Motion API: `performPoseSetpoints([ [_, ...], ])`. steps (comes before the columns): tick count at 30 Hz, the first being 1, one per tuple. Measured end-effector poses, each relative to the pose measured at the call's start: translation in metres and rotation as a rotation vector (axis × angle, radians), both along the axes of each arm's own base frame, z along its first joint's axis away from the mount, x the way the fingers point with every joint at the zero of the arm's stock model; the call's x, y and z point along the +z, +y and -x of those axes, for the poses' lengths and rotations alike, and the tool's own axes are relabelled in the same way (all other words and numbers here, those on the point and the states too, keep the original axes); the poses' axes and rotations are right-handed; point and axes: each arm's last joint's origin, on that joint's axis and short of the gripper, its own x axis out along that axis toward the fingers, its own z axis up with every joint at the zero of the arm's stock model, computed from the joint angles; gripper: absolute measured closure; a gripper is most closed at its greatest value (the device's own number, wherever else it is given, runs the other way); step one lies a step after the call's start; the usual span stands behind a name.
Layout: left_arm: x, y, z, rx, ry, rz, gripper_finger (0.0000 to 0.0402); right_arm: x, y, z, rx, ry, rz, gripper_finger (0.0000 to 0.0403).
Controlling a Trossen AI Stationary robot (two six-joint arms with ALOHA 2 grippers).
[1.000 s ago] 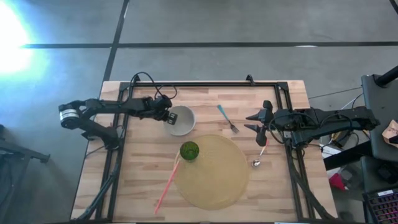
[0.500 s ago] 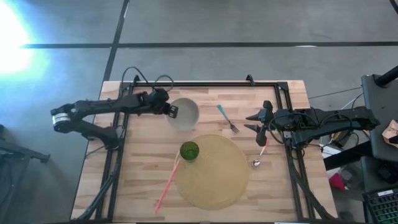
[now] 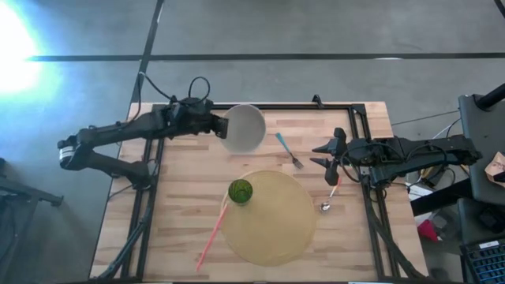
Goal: Pick & Place Utensil
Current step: Put the white bowl on the brown mat to the bottom right of the green cup
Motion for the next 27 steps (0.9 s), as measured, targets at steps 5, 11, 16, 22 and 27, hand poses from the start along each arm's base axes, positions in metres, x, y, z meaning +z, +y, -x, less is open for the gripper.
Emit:
performPoseSetpoints([
  [5, 0.028, -0.019, -0.011, -0.028, -0.019, -0.055, 0.0401, -0.002, 0.000, 0.001, 0.000, 0.023, 0.002, 0.0254],
  [11, 0.048, -0.044, -0.029, -0.066, -0.002, -0.088, 0.0401, -0.002, 0.000, 0.001, -0.001, 0.027, 0.003, 0.0254],
  [16, 0.059, -0.066, -0.048, -0.129, -0.018, -0.083, 0.0401, -0.003, 0.000, 0.002, -0.003, 0.038, 0.005, 0.0254],
  [22, 0.061, -0.092, -0.068, -0.174, 0.030, -0.067, 0.0401, -0.009, -0.001, 0.007, -0.012, 0.115, 0.015, 0.0254],
  [27, 0.056, -0.114, -0.085, -0.206, 0.067, -0.036, 0.0401, -0.013, -0.001, 0.011, -0.026, 0.172, 0.004, 0.0254],
])
